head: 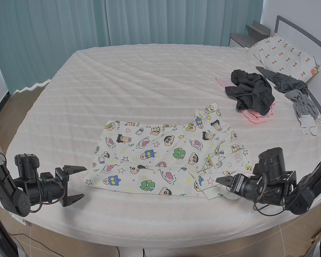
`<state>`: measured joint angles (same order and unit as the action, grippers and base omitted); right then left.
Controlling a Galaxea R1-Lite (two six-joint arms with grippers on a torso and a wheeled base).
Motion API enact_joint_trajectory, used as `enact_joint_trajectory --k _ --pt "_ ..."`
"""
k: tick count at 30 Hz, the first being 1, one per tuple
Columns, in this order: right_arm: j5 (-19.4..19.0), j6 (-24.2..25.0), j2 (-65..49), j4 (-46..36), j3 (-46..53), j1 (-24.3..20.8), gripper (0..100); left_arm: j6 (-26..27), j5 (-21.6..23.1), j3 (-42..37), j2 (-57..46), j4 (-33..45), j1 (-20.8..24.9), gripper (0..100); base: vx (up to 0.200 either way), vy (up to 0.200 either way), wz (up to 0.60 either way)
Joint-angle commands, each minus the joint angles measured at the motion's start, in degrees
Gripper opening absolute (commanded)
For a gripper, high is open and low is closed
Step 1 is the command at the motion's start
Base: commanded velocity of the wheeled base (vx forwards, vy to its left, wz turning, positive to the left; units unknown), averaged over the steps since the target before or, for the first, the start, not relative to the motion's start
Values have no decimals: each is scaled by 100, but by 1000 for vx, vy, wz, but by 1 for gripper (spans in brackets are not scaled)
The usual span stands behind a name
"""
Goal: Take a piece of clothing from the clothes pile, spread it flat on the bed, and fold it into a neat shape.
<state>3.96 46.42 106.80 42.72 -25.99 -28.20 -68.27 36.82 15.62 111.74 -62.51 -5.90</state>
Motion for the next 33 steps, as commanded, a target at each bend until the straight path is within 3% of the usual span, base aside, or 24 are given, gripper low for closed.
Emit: enact_joint_trajectory --k 1,2,3,4,5,6,13,17,19,21,33 --pt "-1802 -1118 -634 176 964 1334 100 -2 1 -24 -3 -59 1 100 0 0 0" --pt "-1802 -1118 -634 176 964 1334 100 -2 1 -24 -3 -59 1 100 0 0 0" --pt "-2804 -1496 -573 378 1079 1941 100 -2 1 -32 -3 -77 1 100 0 0 0" --pt "-2857 -1522 -573 395 1079 1976 100 -2 1 -32 -3 -77 1 100 0 0 0" --pt "-3305 -1698 -432 501 1105 2319 100 -2 1 -32 -3 -77 1 100 0 0 0" --pt "-3464 -1856 -239 598 1087 2521 100 -2 10 -24 6 -77 1 100 0 0 0" --pt "-3727 -2295 684 1767 1087 2995 100 86 1 -15 50 -86 45 100 0 0 0" --pt "-3789 -2295 1431 2672 1035 2908 100 156 -17 -15 76 -86 54 100 0 0 0" --pt "-3789 -2295 1458 2707 1035 2899 100 156 -17 -15 85 -86 54 100 0 0 0" --pt "-3762 -2278 2020 3366 1087 2776 100 156 -17 -15 85 -86 63 100 0 0 0" --pt "-3771 -2208 2196 3612 894 2477 100 156 -25 -6 94 -86 89 100 0 0 0"
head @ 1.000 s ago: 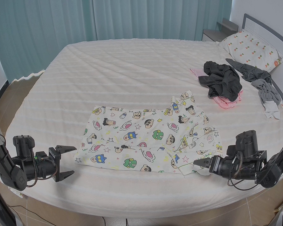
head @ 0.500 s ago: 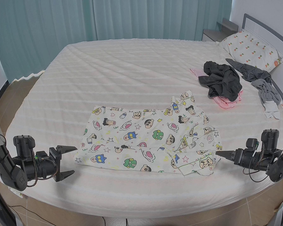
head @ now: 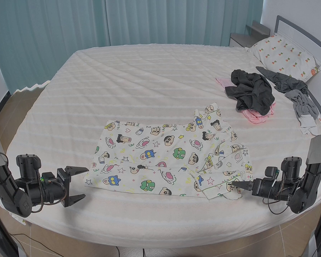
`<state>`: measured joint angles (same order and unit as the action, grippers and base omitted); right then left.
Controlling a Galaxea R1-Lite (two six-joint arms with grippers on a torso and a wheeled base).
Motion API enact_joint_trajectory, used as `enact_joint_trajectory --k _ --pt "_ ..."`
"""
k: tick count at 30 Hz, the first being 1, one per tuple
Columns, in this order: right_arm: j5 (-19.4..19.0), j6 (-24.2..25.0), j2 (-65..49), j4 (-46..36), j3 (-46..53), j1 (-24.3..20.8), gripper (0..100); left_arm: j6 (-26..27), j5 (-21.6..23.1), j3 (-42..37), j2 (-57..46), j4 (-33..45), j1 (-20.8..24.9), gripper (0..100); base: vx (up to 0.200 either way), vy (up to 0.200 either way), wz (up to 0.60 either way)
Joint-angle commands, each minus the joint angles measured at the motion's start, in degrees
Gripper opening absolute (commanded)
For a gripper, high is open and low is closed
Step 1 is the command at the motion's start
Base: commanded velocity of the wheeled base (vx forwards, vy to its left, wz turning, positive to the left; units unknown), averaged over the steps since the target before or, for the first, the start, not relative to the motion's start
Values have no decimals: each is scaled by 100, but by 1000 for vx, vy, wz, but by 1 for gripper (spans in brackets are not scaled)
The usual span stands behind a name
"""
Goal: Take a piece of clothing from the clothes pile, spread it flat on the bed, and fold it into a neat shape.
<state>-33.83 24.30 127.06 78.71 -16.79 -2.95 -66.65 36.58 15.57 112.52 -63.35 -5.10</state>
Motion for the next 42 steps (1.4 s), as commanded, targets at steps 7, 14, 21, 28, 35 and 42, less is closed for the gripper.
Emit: enact_joint_trajectory --k 7,14,21,28,35,42 --pt "25 181 143 65 -114 58 100 -6 -2 -1 16 -1 9 100 0 0 0" --pt "43 611 302 408 -132 66 100 11 -2 -1 24 -1 9 100 0 0 0" --pt "34 629 302 478 -62 58 0 11 -2 -1 24 -1 9 100 0 0 0" --pt "34 629 302 988 351 49 0 11 -2 -1 24 -1 9 100 0 0 0" --pt "34 603 152 1111 826 -136 0 11 -2 -10 16 -1 9 100 0 0 0" --pt "298 603 196 1111 949 -285 0 11 -11 -19 16 -1 9 100 0 0 0"
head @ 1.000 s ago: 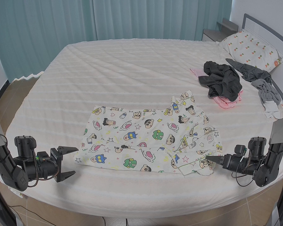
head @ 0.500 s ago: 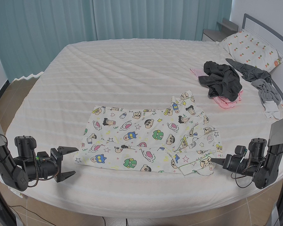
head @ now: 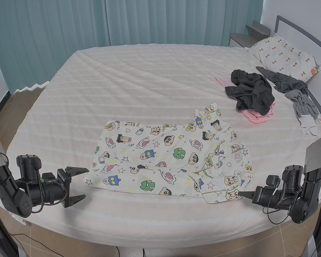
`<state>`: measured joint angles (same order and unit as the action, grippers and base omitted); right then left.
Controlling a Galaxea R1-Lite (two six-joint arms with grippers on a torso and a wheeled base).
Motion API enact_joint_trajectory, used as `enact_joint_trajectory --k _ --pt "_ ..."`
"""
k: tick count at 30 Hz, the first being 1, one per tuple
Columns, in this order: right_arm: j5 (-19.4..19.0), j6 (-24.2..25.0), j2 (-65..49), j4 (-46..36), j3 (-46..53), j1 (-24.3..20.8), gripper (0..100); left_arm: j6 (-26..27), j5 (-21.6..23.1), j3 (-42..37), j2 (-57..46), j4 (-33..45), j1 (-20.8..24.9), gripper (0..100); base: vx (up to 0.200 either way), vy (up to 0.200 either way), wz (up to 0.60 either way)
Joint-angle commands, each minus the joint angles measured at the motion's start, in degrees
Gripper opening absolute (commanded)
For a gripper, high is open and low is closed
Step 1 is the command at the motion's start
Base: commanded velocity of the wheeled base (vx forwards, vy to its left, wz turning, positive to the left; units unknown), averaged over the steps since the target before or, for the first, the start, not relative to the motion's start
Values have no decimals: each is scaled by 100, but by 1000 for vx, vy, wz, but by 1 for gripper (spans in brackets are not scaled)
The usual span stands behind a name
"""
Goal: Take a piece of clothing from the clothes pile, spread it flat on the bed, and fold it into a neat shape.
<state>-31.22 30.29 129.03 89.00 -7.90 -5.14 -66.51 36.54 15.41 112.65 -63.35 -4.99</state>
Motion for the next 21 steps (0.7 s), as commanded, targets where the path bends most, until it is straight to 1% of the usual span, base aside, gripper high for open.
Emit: enact_joint_trajectory --k 1,3,4,9,10,11,12,15,16,17,18,19,20,21 --pt "55 12 17 82 69 -110 0 -2 3 6 2 -1 -2 100 0 0 0" --pt "55 12 26 82 78 -118 0 -2 3 -3 2 -1 -2 100 0 0 0" --pt "63 20 17 82 69 -92 100 -2 -6 -3 2 -1 -2 100 0 0 0" --pt "81 20 -361 82 113 -4 100 -2 -6 -3 2 -1 -2 100 0 0 0" --pt "90 64 -967 82 254 -30 100 -2 -6 -3 2 -1 -2 100 0 0 0" --pt "90 73 -1064 82 271 -48 100 -2 -6 -3 2 -1 -2 100 0 0 0" --pt "90 91 -1415 73 315 -136 100 -2 -6 -3 2 -1 -2 100 0 0 0" --pt "125 100 -1855 -59 254 -637 100 -2 -6 6 2 -1 -2 100 0 0 0" --pt "195 100 -1890 -243 148 -936 100 -2 -6 6 2 -1 -2 100 0 0 0" --pt "310 108 -1890 -428 -45 -1173 100 -2 -6 6 2 -1 -2 100 0 0 0" --pt "406 100 -1863 -551 -168 -1314 100 -2 -6 6 2 -1 -2 100 0 0 0" --pt "670 108 -1793 -929 -502 -1613 100 -2 -6 -3 2 -1 -2 100 0 0 0" --pt "749 108 -1758 -1052 -616 -1692 100 -2 -6 -3 2 -1 -2 100 0 0 0" --pt "749 108 -1758 -1052 -616 -1692 100 -2 -6 -3 2 -1 -2 100 0 0 0"
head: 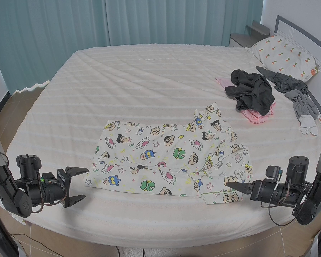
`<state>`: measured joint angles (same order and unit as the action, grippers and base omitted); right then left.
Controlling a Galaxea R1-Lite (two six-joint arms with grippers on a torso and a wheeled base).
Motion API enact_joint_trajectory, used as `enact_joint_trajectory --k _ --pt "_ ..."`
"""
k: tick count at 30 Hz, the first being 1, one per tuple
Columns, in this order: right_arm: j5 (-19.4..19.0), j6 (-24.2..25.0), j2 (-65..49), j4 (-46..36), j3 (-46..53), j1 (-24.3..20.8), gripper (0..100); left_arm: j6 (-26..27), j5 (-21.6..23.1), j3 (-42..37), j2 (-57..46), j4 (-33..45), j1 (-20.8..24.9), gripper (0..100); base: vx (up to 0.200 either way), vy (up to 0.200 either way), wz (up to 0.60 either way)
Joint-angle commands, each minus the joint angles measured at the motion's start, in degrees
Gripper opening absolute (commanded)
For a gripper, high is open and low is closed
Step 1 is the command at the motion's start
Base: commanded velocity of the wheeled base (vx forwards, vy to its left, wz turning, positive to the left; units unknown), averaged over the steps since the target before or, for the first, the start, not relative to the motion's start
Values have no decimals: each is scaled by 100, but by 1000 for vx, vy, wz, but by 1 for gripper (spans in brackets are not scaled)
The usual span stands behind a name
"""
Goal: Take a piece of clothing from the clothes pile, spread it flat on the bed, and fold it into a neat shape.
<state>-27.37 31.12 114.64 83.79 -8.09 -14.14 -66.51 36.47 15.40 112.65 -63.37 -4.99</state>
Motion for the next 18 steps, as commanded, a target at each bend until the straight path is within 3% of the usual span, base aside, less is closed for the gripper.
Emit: enact_joint_trajectory --k 1,8,18 --pt "698 43 -109 -1216 -1265 -1179 100 -2 0 -2 2 0 -2 100 0 0 0" --pt "1137 773 630 -2947 -2961 -1715 100 -2 0 7 2 0 -2 100 0 0 0" --pt "1673 816 1324 -4300 -4253 -1996 100 33 0 7 11 0 -2 100 0 0 0"
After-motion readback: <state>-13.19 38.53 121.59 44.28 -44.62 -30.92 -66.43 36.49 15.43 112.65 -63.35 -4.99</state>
